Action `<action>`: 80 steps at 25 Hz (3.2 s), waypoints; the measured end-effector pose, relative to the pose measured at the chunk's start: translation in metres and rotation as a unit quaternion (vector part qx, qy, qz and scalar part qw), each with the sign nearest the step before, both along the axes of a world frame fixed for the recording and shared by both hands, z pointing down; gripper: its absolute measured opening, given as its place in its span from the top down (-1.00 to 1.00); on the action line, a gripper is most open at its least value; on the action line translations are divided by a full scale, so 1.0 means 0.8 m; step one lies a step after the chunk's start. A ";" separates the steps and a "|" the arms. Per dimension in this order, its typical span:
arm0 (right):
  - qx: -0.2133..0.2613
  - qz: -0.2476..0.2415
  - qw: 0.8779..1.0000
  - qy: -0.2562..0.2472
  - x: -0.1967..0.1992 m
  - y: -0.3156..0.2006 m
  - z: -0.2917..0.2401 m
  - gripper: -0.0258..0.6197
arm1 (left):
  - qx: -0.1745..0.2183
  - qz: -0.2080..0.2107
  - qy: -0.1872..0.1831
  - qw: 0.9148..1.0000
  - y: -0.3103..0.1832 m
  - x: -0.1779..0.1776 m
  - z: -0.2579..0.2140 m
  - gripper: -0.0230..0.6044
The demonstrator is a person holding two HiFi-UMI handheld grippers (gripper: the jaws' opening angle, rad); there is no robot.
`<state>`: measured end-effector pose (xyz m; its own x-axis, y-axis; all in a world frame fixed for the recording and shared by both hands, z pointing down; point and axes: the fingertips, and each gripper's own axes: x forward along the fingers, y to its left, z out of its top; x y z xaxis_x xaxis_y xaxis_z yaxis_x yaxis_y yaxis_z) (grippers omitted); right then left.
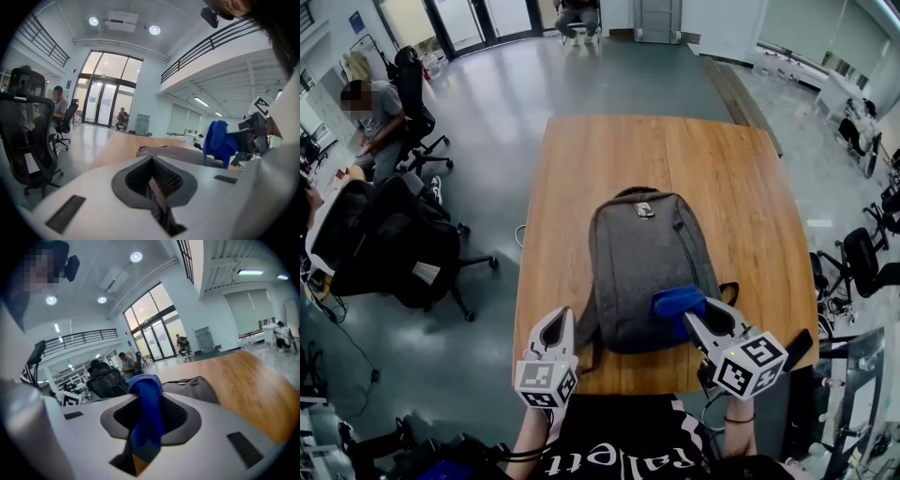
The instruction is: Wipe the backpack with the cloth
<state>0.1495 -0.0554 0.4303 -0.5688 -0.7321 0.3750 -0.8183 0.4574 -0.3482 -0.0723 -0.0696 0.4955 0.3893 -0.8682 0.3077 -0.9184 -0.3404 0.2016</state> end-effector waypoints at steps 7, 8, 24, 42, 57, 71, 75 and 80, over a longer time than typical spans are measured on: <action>0.011 -0.159 0.987 -0.014 -0.179 -0.034 0.006 0.56 | 0.000 -0.003 0.001 1.000 -0.009 -0.013 0.003 0.93; 0.007 -0.174 0.985 -0.009 -0.195 -0.036 0.014 0.56 | -0.001 -0.003 0.000 1.000 -0.010 -0.014 0.003 0.93; -0.035 -0.095 0.994 0.045 -0.102 -0.074 0.067 0.56 | 0.002 0.020 0.004 1.000 -0.027 0.000 -0.003 0.93; -0.091 0.153 0.976 0.124 0.189 -0.068 0.118 0.56 | -0.007 0.045 -0.006 0.999 -0.034 0.019 0.002 0.93; 0.032 0.003 0.998 0.046 -0.005 -0.127 -0.003 0.56 | -0.011 0.029 0.000 1.000 -0.037 0.011 0.011 0.93; -0.047 -0.205 0.975 0.068 -0.257 -0.147 0.096 0.56 | -0.014 0.001 0.011 1.000 -0.038 -0.018 0.020 0.93; -0.050 -0.185 0.978 0.080 -0.228 -0.159 0.098 0.56 | -0.015 0.004 0.012 1.000 -0.037 -0.015 0.020 0.93; -0.046 -0.139 0.985 0.095 -0.158 -0.168 0.091 0.56 | -0.015 0.017 0.014 1.000 -0.034 -0.004 0.018 0.93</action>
